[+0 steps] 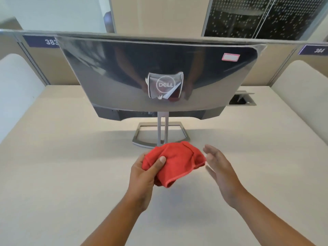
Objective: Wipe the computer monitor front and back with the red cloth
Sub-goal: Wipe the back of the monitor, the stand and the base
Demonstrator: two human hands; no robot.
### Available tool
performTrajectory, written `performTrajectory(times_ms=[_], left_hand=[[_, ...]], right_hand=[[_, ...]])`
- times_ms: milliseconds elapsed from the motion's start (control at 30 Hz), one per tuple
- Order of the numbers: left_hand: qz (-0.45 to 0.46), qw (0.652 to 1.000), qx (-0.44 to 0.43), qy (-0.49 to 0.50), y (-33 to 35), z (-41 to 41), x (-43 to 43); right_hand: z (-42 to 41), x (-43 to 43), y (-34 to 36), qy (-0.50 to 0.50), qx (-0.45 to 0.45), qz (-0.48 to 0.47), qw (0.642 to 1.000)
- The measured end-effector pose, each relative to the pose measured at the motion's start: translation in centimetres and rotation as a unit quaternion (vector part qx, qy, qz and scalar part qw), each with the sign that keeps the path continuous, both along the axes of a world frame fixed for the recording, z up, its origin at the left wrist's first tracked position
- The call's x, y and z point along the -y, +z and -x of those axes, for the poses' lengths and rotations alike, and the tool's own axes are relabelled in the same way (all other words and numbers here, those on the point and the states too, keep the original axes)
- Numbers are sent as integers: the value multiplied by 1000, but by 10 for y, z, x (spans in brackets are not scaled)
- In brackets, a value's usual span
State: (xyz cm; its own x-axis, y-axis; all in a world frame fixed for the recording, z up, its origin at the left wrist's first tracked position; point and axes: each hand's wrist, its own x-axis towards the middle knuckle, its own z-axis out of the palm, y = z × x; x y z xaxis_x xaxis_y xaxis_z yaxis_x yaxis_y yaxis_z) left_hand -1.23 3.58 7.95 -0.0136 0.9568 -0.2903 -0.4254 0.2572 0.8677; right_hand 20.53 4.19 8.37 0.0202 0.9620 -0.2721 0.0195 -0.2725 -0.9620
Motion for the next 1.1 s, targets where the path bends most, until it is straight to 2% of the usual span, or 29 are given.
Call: performTrajectory(times_ms=[67,133,200,267,400,533,633,733,833,933,1000,1100], left_hand=[[21,1000,1,2,1,-15,7],[27,1000,5,-2,1,-28,11],[38,999,-4,-5,-2,-37,16],[70,997,-1,18,-6,-44,21],[128,991,-13,41,-17,-49,37],[110,979,-172,-4,-21,-59,56],[67,973,-218,28,-20,-64,63],[34,963,-265,27,-26,-58,68],[-5,952,-303,27,-33,-48,70],[-30,939,-336,63,-37,-38,65],[-26,913,-397,94,-41,-31,60],[-6,831,-551,74,-47,-23,58]], right_hand=[[-14,0,-12,-10,-138,149,979],[-27,2,-17,35,-222,233,946],[-33,4,-12,61,-260,253,930],[-39,7,-9,69,-251,223,939],[-52,10,-16,58,-150,136,978],[-61,16,-21,45,-102,116,987],[-63,20,-28,94,-9,56,994],[-62,19,-38,144,104,-29,984],[-53,23,-40,176,145,-86,970],[-42,25,-39,134,162,-138,968],[-36,23,-40,110,206,-143,962],[-28,23,-45,138,365,-131,911]])
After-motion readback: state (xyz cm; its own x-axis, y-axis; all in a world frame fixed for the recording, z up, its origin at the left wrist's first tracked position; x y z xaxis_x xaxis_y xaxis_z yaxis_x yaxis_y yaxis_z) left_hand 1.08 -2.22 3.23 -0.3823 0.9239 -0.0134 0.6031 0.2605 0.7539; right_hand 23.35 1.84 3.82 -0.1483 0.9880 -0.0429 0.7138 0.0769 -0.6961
